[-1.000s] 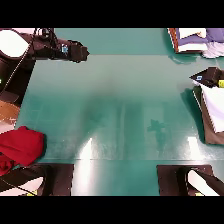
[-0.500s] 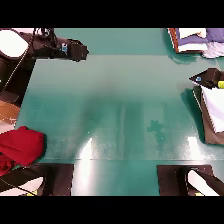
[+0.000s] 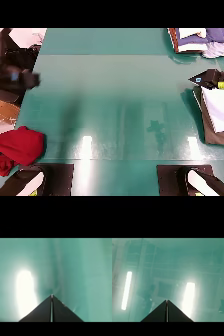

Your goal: Fold the shirts.

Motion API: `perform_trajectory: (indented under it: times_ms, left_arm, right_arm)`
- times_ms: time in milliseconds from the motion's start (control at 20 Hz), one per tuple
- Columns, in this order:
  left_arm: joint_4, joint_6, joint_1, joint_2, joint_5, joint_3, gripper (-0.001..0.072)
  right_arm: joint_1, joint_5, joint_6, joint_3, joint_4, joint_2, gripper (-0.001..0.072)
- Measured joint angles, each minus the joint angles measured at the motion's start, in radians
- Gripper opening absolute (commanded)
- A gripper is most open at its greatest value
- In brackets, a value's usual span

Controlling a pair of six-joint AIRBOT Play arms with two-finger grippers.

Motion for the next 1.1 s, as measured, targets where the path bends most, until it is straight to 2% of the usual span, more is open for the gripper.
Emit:
perform_trajectory:
  times_ms: [50, 100, 150, 200, 250, 400, 700, 750, 800, 850, 900, 1100]
  left_arm:
    - [0.027, -0.008, 0.056, 0.055, -0.027, -0.066, 0.0027]
    - [0.047, -0.013, 0.106, 0.100, -0.058, -0.127, 0.0099]
    - [0.064, -0.016, 0.155, 0.140, -0.088, -0.189, 0.0445]
    - [0.079, -0.019, 0.196, 0.170, -0.112, -0.245, 0.0705]
    - [0.097, -0.022, 0.232, 0.192, -0.134, -0.302, 0.0662]
    - [0.149, -0.041, 0.294, 0.229, -0.142, -0.460, 0.0664]
    - [0.245, -0.136, 0.327, 0.242, -0.010, -0.675, 0.0661]
    - [0.251, -0.150, 0.328, 0.242, 0.011, -0.687, 0.0595]
    - [0.257, -0.164, 0.329, 0.241, 0.034, -0.697, 0.0306]
    - [0.262, -0.175, 0.329, 0.242, 0.047, -0.703, 0.0068]
    - [0.270, -0.183, 0.330, 0.241, 0.061, -0.708, 0.0026]
    - [0.269, -0.201, 0.331, 0.241, 0.072, -0.682, 0.0024]
  right_arm:
    - [0.000, 0.001, 0.000, 0.000, 0.000, 0.000, 0.0016]
    - [0.000, 0.001, 0.000, 0.000, 0.000, 0.000, 0.0015]
    - [0.000, 0.001, 0.000, 0.000, 0.000, 0.000, 0.0015]
    - [0.000, 0.002, 0.000, 0.000, 0.000, 0.000, 0.0016]
    - [0.000, 0.002, 0.000, 0.000, 0.000, 0.000, 0.0015]
    - [0.000, 0.002, 0.000, 0.000, 0.000, 0.000, 0.0016]
    - [0.000, 0.002, 0.000, 0.000, 0.000, 0.000, 0.0016]
    - [0.000, 0.002, 0.000, 0.000, 0.000, 0.000, 0.0016]
    - [0.000, 0.002, 0.000, 0.000, 0.000, 0.000, 0.0016]
    - [0.000, 0.002, 0.000, 0.000, 0.000, 0.000, 0.0016]
    - [0.000, 0.002, 0.000, 0.000, 0.000, 0.000, 0.0016]
    - [0.000, 0.002, 0.000, 0.000, 0.000, 0.000, 0.0016]
